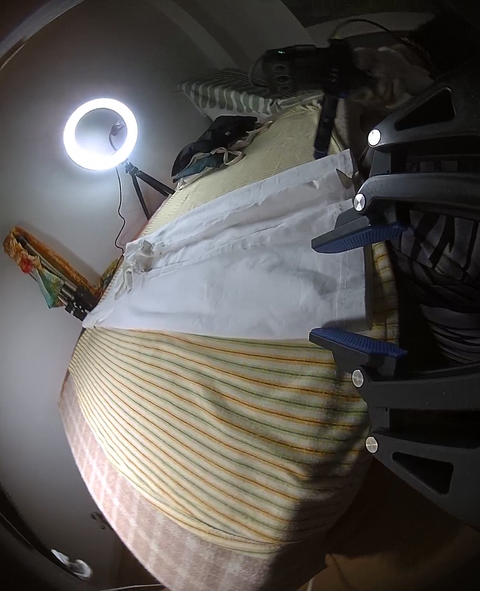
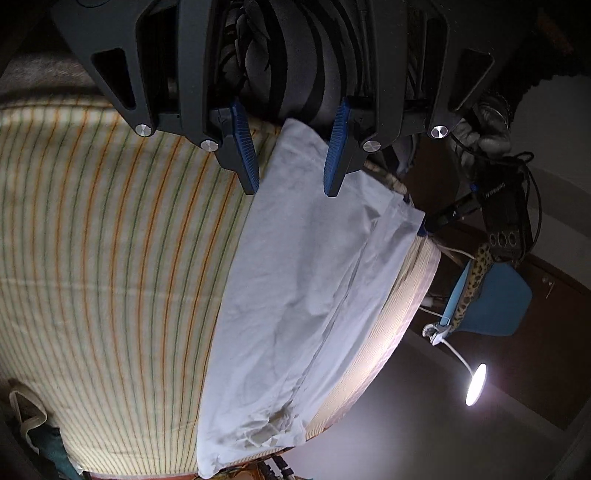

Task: Fold small clothes

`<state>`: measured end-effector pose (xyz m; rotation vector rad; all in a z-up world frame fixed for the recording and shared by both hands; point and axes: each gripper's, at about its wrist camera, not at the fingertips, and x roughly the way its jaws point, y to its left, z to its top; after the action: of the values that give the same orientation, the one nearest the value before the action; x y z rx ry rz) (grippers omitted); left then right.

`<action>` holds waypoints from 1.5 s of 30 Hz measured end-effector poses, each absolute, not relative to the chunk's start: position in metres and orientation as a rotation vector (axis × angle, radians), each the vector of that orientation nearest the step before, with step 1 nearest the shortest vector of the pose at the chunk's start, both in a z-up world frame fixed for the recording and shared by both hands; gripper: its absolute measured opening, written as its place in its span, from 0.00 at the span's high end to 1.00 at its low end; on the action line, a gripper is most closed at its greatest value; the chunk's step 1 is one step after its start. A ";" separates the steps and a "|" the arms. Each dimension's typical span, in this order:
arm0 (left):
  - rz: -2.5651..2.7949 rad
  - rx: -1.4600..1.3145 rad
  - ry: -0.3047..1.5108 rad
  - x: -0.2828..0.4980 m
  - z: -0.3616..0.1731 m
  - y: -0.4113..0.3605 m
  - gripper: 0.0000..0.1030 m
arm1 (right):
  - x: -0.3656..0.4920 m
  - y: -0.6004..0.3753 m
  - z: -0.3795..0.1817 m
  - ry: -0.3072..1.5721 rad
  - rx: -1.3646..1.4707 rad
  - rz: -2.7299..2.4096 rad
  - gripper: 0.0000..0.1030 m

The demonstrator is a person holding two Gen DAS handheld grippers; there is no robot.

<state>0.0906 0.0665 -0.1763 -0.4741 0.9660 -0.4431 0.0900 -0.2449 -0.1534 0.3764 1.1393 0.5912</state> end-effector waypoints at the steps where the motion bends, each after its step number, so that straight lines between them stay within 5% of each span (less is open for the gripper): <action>1: -0.440 -0.483 0.974 0.090 -0.178 0.068 0.63 | 0.087 -0.243 -0.156 1.144 0.376 0.598 0.62; 9: -0.464 -0.597 1.030 0.094 -0.191 0.075 0.81 | 0.081 -0.245 -0.161 1.157 0.452 0.663 0.63; 15: -0.477 -0.628 1.041 0.098 -0.189 0.074 0.95 | 0.086 -0.248 -0.170 1.144 0.517 0.676 0.89; 26: -0.471 -0.574 0.999 0.098 -0.172 0.070 0.97 | 0.085 -0.257 -0.168 1.109 0.544 0.688 0.93; 28: -0.456 -0.563 1.005 0.097 -0.175 0.070 0.80 | 0.084 -0.251 -0.166 1.120 0.509 0.693 0.93; 29: -0.457 -0.570 1.020 0.097 -0.177 0.071 0.59 | 0.084 -0.252 -0.166 1.128 0.510 0.688 0.93; 31: -0.450 -0.593 1.040 0.098 -0.184 0.074 0.53 | 0.086 -0.257 -0.167 1.154 0.537 0.692 0.76; 34: -0.456 -0.612 1.046 0.099 -0.189 0.079 0.57 | 0.085 -0.260 -0.172 1.162 0.548 0.688 0.71; 37: -0.471 -0.607 1.058 0.099 -0.193 0.079 0.77 | 0.084 -0.260 -0.177 1.168 0.570 0.729 0.72; 40: -0.494 -0.655 1.075 0.100 -0.198 0.083 0.88 | 0.083 -0.251 -0.179 1.176 0.545 0.754 0.88; 45: -0.525 -0.754 1.075 0.105 -0.198 0.093 0.98 | 0.082 -0.252 -0.175 1.148 0.568 0.751 0.93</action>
<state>0.1047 0.0931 -0.1979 -0.7543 1.0749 -0.5246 0.0818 -0.2517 -0.1746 0.5683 1.1479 0.7511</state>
